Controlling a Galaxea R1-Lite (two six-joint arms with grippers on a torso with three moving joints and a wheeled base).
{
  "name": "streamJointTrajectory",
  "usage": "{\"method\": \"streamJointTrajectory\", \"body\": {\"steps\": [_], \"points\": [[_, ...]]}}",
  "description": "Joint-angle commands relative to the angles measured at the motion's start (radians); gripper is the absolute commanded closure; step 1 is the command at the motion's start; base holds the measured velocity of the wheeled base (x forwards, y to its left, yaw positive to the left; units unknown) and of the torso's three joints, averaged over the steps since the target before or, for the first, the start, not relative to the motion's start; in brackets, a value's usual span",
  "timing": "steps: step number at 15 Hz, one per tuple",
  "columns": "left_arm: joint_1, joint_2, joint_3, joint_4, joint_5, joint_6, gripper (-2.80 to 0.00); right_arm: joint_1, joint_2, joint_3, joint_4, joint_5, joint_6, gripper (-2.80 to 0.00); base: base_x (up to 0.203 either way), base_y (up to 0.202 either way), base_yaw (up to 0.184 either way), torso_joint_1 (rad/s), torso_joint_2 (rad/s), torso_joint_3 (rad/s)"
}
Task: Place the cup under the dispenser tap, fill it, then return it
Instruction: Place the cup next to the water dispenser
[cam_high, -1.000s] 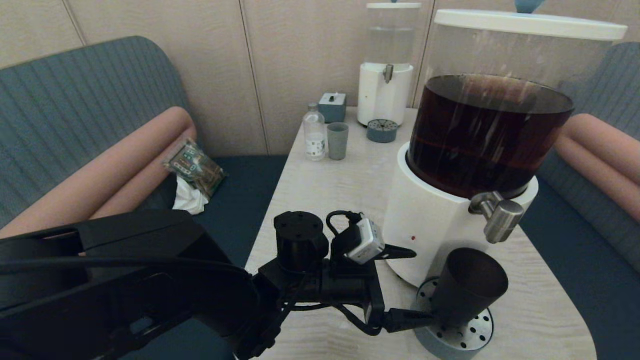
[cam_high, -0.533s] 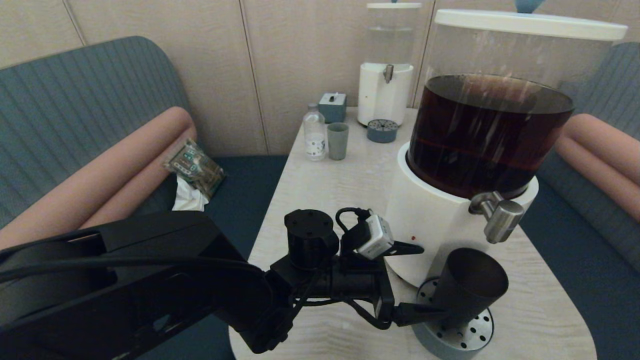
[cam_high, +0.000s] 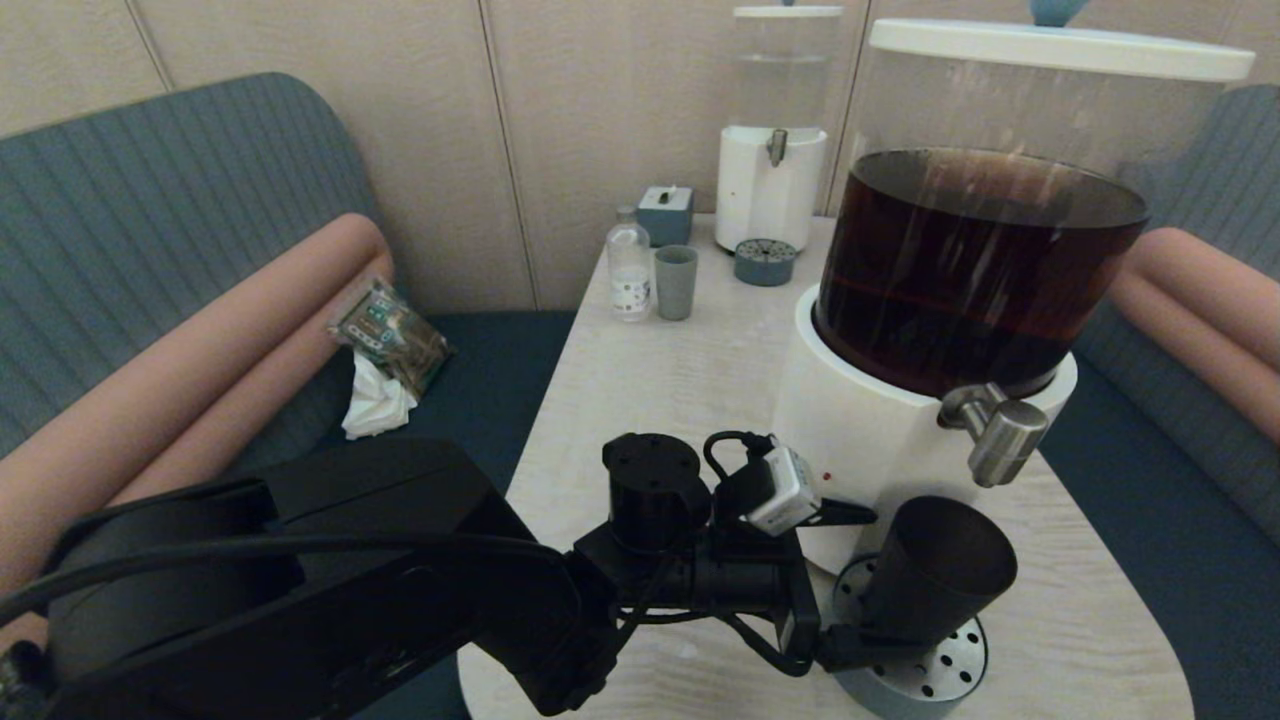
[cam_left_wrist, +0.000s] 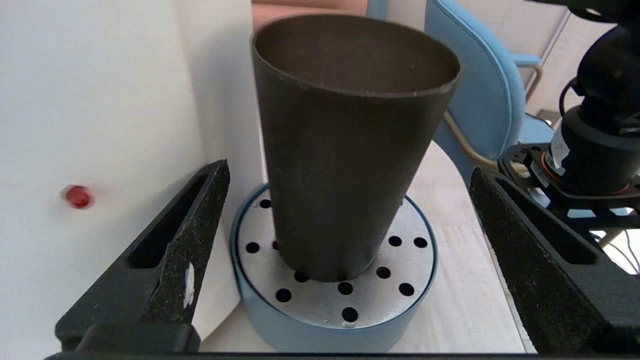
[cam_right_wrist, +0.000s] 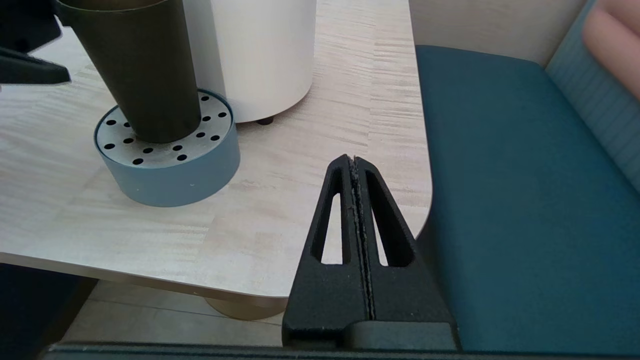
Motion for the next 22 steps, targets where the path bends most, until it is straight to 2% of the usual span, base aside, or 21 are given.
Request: {"method": "streamJointTrajectory", "body": {"steps": [1, 14, 22], "points": [[-0.002, 0.012, -0.003, -0.006, -0.004, 0.0, -2.8, 0.0, -0.001, 0.009, -0.001, 0.0, -0.002, 0.0, 0.0, 0.0, 0.0, 0.0, 0.0, 0.0], [-0.023, 0.047, -0.054, 0.008, -0.006, -0.003, -2.8, 0.0, -0.001, 0.009, -0.001, 0.0, 0.0, 0.0, 0.0, 0.0, 0.0, 0.0, 0.0, 0.0], [-0.047, 0.101, -0.152, 0.015, -0.006, -0.009, -2.8, 0.0, -0.001, 0.009, -0.001, 0.001, 0.0, 0.0, 0.0, 0.0, 0.0, 0.0, 0.0, 0.0]]}}
